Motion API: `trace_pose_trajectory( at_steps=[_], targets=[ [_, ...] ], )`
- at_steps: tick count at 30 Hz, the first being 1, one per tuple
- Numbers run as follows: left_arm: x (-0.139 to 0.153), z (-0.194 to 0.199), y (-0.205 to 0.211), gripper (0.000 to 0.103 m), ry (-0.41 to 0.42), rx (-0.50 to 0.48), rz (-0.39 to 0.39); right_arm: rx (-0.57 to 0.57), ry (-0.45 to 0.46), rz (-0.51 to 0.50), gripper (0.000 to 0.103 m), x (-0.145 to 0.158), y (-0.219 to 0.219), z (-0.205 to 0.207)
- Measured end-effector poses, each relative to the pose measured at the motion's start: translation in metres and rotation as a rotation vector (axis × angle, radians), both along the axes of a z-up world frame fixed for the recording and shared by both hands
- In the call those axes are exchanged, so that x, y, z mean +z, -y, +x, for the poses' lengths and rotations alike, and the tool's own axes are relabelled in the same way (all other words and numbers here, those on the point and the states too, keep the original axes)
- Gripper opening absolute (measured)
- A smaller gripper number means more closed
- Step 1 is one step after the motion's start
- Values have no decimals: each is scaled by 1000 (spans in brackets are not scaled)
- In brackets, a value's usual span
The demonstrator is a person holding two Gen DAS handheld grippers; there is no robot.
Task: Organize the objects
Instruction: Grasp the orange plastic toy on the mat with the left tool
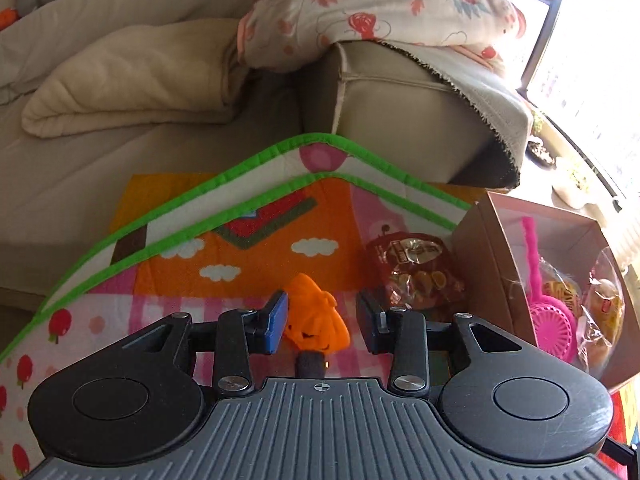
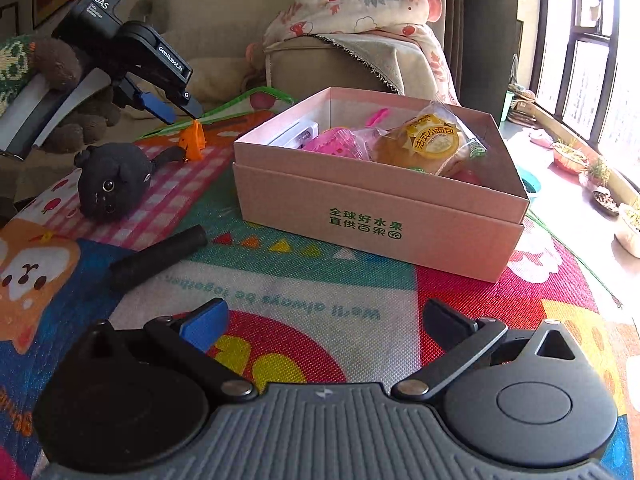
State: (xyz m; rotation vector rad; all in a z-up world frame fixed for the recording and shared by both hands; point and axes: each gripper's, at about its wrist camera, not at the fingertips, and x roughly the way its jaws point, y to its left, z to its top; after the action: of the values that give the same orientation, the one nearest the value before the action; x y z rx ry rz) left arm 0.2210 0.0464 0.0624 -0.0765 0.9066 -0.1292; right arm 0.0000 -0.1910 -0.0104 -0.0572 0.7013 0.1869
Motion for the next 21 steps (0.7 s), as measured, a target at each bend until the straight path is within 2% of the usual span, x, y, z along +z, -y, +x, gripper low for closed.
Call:
trace_pose_trajectory(
  at_steps=[2, 4, 9, 10, 11, 12, 16, 21],
  targets=[
    [-8, 9, 7, 41, -17, 10, 34, 1, -16, 9, 103, -1, 1, 2],
    [-14, 16, 9, 42, -36, 37, 32, 4, -37, 17, 103, -3, 2, 5],
    [-32, 25, 0, 41, -141, 107, -78, 4, -58, 18, 103, -6, 1, 9],
    [-32, 22, 0, 38, -129, 106, -76, 4, -60, 15, 103, -6, 1, 9],
    [-30, 18, 1, 21, -122, 94, -66, 4, -61, 11, 103, -6, 0, 10],
    [-29, 15, 2, 16, -117, 81, -65, 5, -63, 2, 103, -7, -1, 10],
    [-14, -11, 2, 13, -45, 21, -123, 4, -65, -10, 103, -8, -3, 11],
    [23, -83, 5, 13, 134, -130, -147, 9, -78, 0, 103, -7, -1, 12]
  ],
)
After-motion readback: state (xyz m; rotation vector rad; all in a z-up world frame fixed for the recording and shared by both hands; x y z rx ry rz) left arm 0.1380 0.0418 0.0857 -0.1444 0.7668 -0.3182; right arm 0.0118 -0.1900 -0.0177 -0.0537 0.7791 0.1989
